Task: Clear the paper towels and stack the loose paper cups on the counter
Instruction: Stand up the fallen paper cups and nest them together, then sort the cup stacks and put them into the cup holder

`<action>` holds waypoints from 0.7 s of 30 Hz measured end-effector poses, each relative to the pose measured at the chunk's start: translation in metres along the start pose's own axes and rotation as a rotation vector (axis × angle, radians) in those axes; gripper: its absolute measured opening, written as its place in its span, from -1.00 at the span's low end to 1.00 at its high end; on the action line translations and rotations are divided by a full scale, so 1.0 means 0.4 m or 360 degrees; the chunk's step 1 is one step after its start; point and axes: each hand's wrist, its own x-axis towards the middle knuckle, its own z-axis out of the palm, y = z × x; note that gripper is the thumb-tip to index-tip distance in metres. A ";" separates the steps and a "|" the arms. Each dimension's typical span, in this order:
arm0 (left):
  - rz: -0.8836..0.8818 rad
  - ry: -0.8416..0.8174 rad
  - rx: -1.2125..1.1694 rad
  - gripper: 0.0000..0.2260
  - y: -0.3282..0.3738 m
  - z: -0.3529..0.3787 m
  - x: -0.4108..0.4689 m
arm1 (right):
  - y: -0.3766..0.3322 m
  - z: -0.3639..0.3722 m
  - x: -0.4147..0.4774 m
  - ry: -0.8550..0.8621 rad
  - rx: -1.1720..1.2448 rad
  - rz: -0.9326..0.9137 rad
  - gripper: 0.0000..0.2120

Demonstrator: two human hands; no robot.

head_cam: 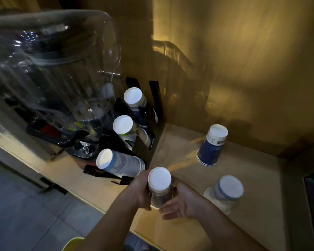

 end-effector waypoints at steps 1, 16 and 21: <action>0.0009 -0.0074 -0.0011 -0.69 -0.013 -0.007 -0.005 | 0.005 -0.003 -0.001 -0.0038 0.0057 -0.0021 -0.43; 0.1006 -0.0331 0.0348 -0.40 -0.072 0.060 -0.022 | 0.054 -0.092 -0.088 0.0108 -0.0339 -0.1090 -0.20; 0.1525 -0.0102 0.0643 -0.24 -0.035 0.099 -0.042 | 0.030 -0.080 -0.134 0.0400 -0.0550 -0.1317 -0.23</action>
